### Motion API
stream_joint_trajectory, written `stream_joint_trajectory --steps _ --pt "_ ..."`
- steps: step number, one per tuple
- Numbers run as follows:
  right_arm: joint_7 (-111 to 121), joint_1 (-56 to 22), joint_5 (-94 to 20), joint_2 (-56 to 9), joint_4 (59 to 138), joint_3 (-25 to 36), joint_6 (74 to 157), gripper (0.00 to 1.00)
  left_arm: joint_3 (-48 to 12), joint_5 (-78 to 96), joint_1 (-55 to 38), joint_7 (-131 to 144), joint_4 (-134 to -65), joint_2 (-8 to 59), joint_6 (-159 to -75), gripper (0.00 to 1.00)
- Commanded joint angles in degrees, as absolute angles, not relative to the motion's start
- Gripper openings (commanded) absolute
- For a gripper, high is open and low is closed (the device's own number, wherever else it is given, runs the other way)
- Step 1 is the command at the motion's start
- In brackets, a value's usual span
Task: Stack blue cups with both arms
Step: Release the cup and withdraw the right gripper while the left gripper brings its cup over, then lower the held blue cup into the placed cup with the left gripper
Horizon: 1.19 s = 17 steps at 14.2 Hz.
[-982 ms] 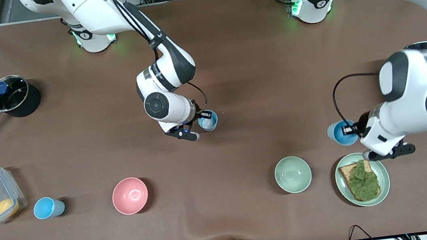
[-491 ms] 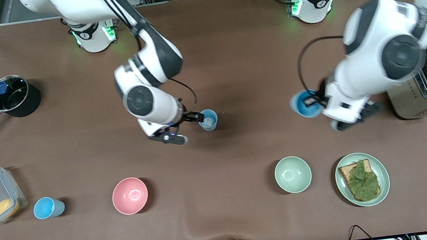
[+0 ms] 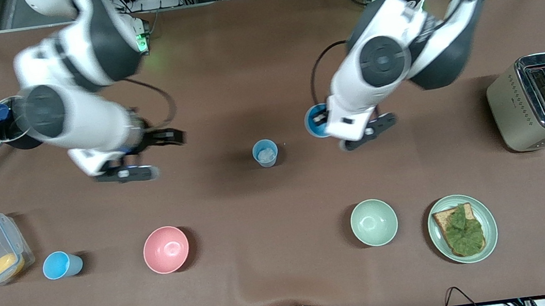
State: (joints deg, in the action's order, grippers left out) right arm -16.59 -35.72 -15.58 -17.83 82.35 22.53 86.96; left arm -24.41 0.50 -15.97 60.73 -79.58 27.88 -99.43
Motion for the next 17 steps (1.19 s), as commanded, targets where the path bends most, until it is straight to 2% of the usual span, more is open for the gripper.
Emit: stream_joint_trajectory --steps 1,3,5,8,9,11,13,17 --pt "-6.0 -27.3 -12.6 -14.0 84.3 20.8 83.5 1.00 -23.2 -4.5 -21.3 64.1 -78.2 34.1 -108.9 0.00" --pt "-0.6 -21.9 -9.7 -10.8 88.3 19.0 83.5 1.00 -22.1 -6.4 -24.2 70.2 -77.9 37.7 -112.6 0.00" --pt "0.5 -15.9 -7.0 -8.0 93.1 13.7 86.1 1.00 -21.4 -6.7 -26.0 74.2 -77.6 40.6 -117.4 0.00" --pt "0.3 -7.2 -3.0 0.1 106.2 4.7 98.9 1.00 -20.6 -6.2 -26.0 75.3 -77.6 40.8 -117.7 0.00" --pt "0.1 -5.6 -3.0 2.5 109.5 3.9 103.0 1.00 -20.6 -6.2 -26.2 77.5 -77.6 40.9 -117.9 0.00" --pt "0.6 -5.0 -2.4 4.3 108.0 4.0 105.2 1.00 -20.5 -6.5 -27.0 80.4 -77.6 41.4 -117.9 0.00" --pt "0.6 -4.8 2.4 3.7 102.8 3.8 99.3 1.00 -20.5 -6.4 -27.3 83.3 -77.7 41.0 -117.9 0.00" --pt "0.4 -3.1 3.2 2.7 98.8 2.8 98.2 1.00 -21.1 -6.1 -27.2 85.3 -78.0 40.0 -117.3 0.00"
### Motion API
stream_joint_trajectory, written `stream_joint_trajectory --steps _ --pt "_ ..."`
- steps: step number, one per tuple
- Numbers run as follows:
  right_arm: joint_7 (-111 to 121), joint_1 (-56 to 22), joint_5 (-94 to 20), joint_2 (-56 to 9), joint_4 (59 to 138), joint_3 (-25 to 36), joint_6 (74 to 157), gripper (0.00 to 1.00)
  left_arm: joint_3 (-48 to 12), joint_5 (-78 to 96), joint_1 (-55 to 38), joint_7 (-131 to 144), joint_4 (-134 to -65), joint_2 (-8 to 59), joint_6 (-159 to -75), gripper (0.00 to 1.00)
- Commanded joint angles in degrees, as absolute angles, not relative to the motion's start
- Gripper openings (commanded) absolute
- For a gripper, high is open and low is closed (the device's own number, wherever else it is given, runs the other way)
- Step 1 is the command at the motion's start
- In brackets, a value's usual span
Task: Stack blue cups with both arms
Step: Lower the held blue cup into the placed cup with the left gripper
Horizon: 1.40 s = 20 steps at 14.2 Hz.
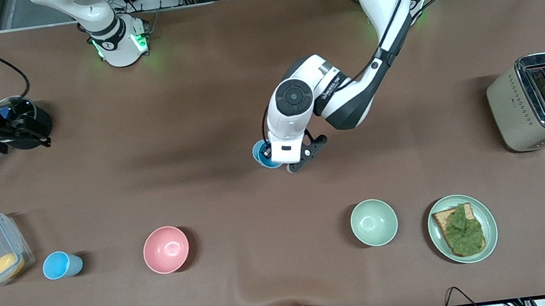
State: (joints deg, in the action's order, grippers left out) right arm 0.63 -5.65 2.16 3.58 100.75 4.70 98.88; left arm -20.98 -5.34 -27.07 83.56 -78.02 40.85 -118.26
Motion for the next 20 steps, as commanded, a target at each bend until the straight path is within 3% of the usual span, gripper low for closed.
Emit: stream_joint_trajectory --steps 1,4,9,20 --pt "0.2 -2.8 3.1 2.8 98.7 2.4 97.9 1.00 -21.2 -6.1 -27.3 85.3 -78.1 40.0 -117.2 0.00" --pt "0.6 0.0 -3.1 3.5 99.1 2.1 97.1 1.00 -21.0 -6.2 -29.4 86.5 -78.7 40.8 -117.2 0.00" --pt "0.6 -0.1 -1.7 3.1 98.2 1.9 99.3 1.00 -21.0 -6.2 -29.4 86.4 -81.6 40.5 -117.2 0.00" --pt "0.5 0.1 -1.8 3.0 98.1 2.2 97.7 1.00 -20.8 -6.0 -28.1 86.1 -80.9 40.4 -117.2 0.00"
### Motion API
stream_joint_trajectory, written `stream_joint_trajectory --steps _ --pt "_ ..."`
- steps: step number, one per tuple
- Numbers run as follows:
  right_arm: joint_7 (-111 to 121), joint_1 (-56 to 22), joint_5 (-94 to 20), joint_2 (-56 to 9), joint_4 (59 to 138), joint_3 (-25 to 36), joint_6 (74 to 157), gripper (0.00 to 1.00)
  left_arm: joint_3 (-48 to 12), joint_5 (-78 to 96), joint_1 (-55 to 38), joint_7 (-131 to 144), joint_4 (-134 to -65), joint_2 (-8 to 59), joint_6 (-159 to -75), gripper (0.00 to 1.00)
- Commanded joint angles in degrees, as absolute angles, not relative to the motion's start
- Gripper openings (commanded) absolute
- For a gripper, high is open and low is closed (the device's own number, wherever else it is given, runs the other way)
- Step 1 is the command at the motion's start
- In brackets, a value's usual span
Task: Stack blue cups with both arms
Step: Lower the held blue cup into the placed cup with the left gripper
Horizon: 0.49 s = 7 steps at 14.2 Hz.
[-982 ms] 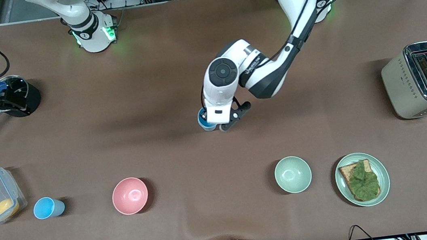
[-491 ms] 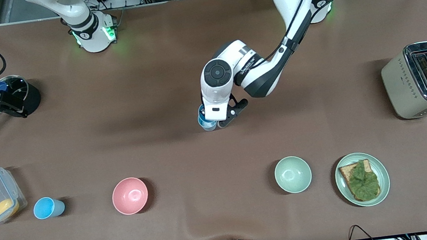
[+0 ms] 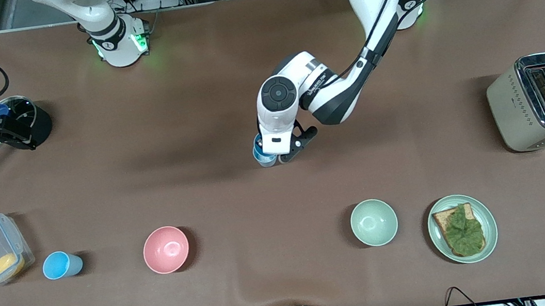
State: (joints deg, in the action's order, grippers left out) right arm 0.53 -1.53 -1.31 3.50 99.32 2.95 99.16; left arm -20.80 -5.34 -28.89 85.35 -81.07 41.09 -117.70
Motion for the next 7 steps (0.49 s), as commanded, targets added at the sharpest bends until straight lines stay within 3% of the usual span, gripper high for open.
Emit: stream_joint_trajectory --steps 1,7 --pt "0.5 0.0 -1.8 3.0 98.1 2.1 98.0 1.00 -20.7 -6.0 -28.1 86.2 -81.0 40.5 -117.2 0.00" --pt "0.1 -0.3 -1.8 2.9 97.5 2.0 98.0 1.00 -20.7 -5.9 -28.7 86.6 -81.0 40.8 -117.2 0.00"
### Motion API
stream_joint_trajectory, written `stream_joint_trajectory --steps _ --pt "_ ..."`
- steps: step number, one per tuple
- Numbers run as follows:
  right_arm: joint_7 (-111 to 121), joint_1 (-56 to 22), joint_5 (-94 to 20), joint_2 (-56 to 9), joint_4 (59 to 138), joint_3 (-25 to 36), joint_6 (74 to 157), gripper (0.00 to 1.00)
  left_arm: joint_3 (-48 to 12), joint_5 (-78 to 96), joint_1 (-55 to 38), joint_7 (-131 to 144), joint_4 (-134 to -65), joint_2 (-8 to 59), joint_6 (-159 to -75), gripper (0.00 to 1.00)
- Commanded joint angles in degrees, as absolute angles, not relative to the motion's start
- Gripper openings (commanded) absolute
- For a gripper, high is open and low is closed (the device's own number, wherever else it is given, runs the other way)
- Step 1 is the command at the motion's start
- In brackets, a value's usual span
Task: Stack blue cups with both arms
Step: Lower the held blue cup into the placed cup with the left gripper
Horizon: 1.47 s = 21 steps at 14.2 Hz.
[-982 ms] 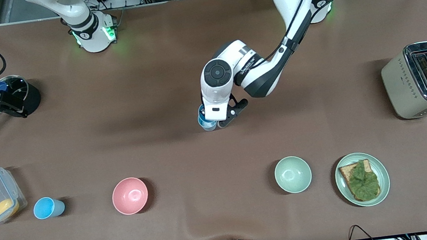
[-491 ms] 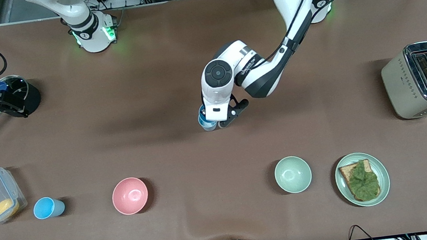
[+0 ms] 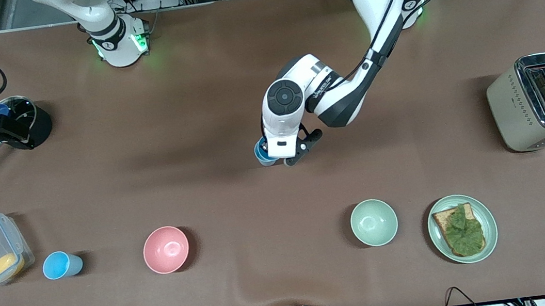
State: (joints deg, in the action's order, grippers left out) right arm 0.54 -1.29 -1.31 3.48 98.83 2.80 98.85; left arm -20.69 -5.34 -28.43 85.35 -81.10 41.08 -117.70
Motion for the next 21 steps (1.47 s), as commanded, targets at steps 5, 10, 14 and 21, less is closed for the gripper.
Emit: stream_joint_trajectory --steps 5,10,14,21 --pt "0.4 -0.2 -1.9 2.8 97.5 2.1 98.1 1.00 -20.7 -5.4 -28.7 87.8 -80.9 41.0 -117.2 0.00" --pt "0.4 -0.4 -1.7 2.8 97.4 2.1 98.1 1.00 -20.7 -5.3 -28.9 88.9 -80.9 41.1 -117.4 0.00" --pt "0.4 -0.4 -1.7 2.8 97.4 2.0 98.1 1.00 -20.7 -5.4 -29.1 90.1 -80.9 41.6 -117.7 0.00" --pt "0.4 -0.4 -1.7 2.8 97.4 2.0 98.0 1.00 -20.7 -5.4 -28.8 90.1 -80.8 41.3 -117.7 0.60"
